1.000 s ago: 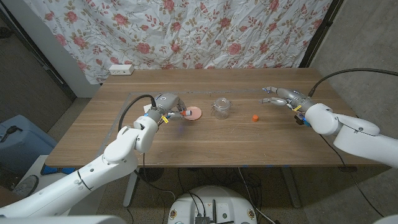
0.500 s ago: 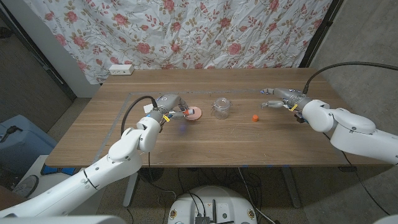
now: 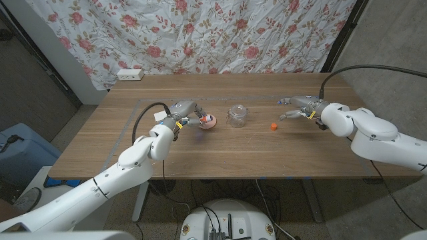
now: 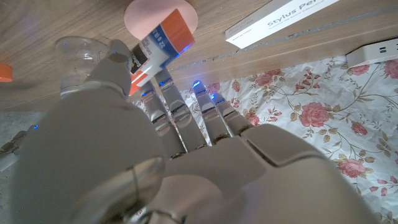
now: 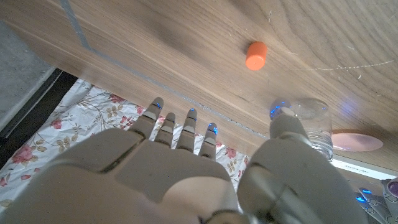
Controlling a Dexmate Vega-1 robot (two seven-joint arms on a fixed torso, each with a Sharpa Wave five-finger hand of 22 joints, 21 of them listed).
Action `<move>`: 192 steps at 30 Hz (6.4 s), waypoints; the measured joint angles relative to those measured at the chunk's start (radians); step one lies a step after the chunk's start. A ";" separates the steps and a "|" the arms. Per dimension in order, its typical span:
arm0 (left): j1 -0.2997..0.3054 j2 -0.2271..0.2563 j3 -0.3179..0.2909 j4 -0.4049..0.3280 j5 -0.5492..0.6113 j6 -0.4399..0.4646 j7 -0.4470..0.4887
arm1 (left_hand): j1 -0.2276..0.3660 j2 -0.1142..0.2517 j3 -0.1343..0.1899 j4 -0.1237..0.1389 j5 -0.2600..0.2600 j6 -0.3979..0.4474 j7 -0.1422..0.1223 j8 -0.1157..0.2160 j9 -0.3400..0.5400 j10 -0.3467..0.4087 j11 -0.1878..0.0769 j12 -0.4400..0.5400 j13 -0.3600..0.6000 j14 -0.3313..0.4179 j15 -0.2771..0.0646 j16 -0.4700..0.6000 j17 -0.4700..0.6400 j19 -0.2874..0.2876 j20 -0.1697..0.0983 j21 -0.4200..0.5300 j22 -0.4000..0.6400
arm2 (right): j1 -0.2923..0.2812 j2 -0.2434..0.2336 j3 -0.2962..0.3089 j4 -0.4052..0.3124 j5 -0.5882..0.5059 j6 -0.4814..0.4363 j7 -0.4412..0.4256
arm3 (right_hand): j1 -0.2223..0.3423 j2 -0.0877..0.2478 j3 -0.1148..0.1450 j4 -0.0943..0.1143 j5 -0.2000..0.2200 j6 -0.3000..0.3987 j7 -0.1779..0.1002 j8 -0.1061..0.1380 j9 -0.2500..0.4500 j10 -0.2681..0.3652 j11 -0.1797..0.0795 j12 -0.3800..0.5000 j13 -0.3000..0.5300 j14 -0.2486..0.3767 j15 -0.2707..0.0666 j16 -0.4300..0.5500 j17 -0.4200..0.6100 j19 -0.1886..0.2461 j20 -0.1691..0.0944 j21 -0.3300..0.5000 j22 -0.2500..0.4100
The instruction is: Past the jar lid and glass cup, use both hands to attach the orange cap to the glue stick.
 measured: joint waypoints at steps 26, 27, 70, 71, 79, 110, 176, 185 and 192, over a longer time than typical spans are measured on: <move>-0.047 0.002 0.016 0.067 -0.129 -0.082 0.031 | -0.005 0.004 -0.005 0.000 0.000 0.000 0.000 -0.001 0.001 -0.005 -0.006 -0.008 0.006 -0.005 -0.005 0.000 0.000 -0.003 0.004 0.000 0.000 | 0.089 0.075 -0.061 0.074 -0.165 0.120 0.221 | 0.030 -0.017 0.004 0.004 0.000 0.004 -0.007 0.004 0.003 0.014 0.001 0.005 0.009 0.013 -0.002 0.007 0.003 0.006 0.005 0.000 0.000; -0.049 0.001 0.017 0.070 -0.132 -0.085 0.032 | -0.005 0.004 -0.005 0.000 0.000 0.000 0.000 -0.001 0.001 -0.005 -0.006 -0.008 0.006 -0.005 -0.005 0.000 0.000 -0.003 0.003 0.000 0.000 | 0.090 0.077 -0.061 0.075 -0.168 0.125 0.225 | 0.030 -0.017 0.004 0.004 0.000 0.011 -0.009 0.008 0.005 0.021 -0.006 0.008 0.009 0.017 -0.006 0.010 0.003 0.011 0.000 0.000 0.000; -0.104 -0.008 0.058 0.147 -0.171 -0.169 0.032 | -0.017 0.006 -0.013 0.000 0.000 0.000 0.000 -0.011 0.001 -0.005 -0.016 -0.006 0.004 -0.009 -0.001 0.000 0.000 -0.003 0.004 0.000 0.000 | 0.103 0.171 -0.092 0.191 -0.303 0.242 0.240 | 0.113 -0.011 0.018 0.010 0.000 0.160 0.013 0.060 0.002 0.181 -0.105 0.037 0.002 0.126 -0.090 0.047 -0.008 0.099 -0.060 0.012 0.000; -0.104 -0.008 0.058 0.147 -0.171 -0.170 0.032 | -0.017 0.006 -0.013 0.000 0.000 0.000 0.000 -0.011 0.001 -0.005 -0.016 -0.008 0.004 -0.009 -0.001 0.000 0.000 -0.003 0.004 0.000 0.000 | 0.102 0.172 -0.093 0.192 -0.305 0.243 0.238 | 0.113 -0.010 0.018 0.010 0.000 0.165 0.010 0.065 0.002 0.188 -0.105 0.037 0.002 0.132 -0.084 0.047 -0.009 0.103 -0.063 0.012 0.000; -0.106 -0.007 0.060 0.150 -0.171 -0.174 0.027 | -0.017 0.007 -0.013 0.000 0.000 0.000 0.000 -0.012 0.001 -0.005 -0.017 -0.004 0.003 -0.009 -0.001 0.000 0.000 -0.003 0.004 0.000 0.000 | 0.098 0.195 -0.098 0.209 -0.330 0.243 0.211 | 0.146 -0.007 0.018 0.010 -0.008 0.221 0.001 0.081 0.002 0.244 -0.129 0.041 -0.002 0.185 -0.088 0.062 -0.014 0.145 -0.074 0.012 0.000; -0.106 -0.009 0.070 0.157 -0.168 -0.173 0.017 | -0.017 0.007 -0.012 0.001 -0.001 0.000 0.000 -0.009 0.001 -0.004 -0.018 -0.006 0.004 -0.014 0.000 0.000 0.000 -0.011 0.004 0.000 0.000 | 0.061 0.232 -0.103 0.240 -0.404 0.233 0.085 | 0.248 -0.029 0.005 0.014 -0.015 0.421 -0.027 0.126 -0.006 0.465 -0.189 0.046 -0.017 0.315 -0.100 0.092 -0.019 0.219 -0.122 0.012 0.000; -0.072 -0.002 0.064 0.136 -0.166 -0.188 0.025 | -0.017 0.007 -0.017 -0.004 -0.001 0.000 0.000 -0.014 0.001 -0.009 -0.023 0.000 0.004 -0.018 -0.003 0.000 0.000 -0.012 0.005 0.000 0.000 | 0.020 0.232 -0.072 0.242 -0.376 0.209 -0.031 | 0.369 0.067 -0.072 0.028 -0.011 0.760 -0.031 0.214 0.005 0.799 -0.198 0.025 -0.009 0.495 -0.106 0.173 0.007 0.276 -0.158 0.008 0.000; -0.047 -0.004 0.052 0.125 -0.186 -0.192 0.039 | -0.017 0.007 -0.014 -0.001 -0.002 0.000 0.000 -0.015 0.001 -0.009 -0.023 -0.001 0.003 -0.018 -0.003 0.000 0.000 -0.012 0.005 0.000 0.000 | -0.002 0.217 -0.046 0.206 -0.353 0.171 -0.040 | 0.369 0.067 -0.081 0.028 -0.011 0.769 -0.032 0.214 0.004 0.806 -0.195 0.025 -0.009 0.495 -0.106 0.173 0.012 0.276 -0.158 0.008 0.000; -0.026 -0.004 0.043 0.112 -0.210 -0.199 0.059 | -0.020 0.009 -0.014 -0.001 0.000 0.000 0.000 -0.018 0.001 -0.009 -0.023 -0.004 0.003 -0.018 -0.003 0.000 0.000 -0.012 0.005 0.000 0.000 | -0.033 0.206 -0.014 0.155 -0.328 0.134 -0.046 | 0.369 0.067 -0.081 0.027 -0.011 0.771 -0.031 0.214 0.004 0.806 -0.195 0.019 -0.009 0.495 -0.106 0.173 0.012 0.275 -0.158 0.003 0.000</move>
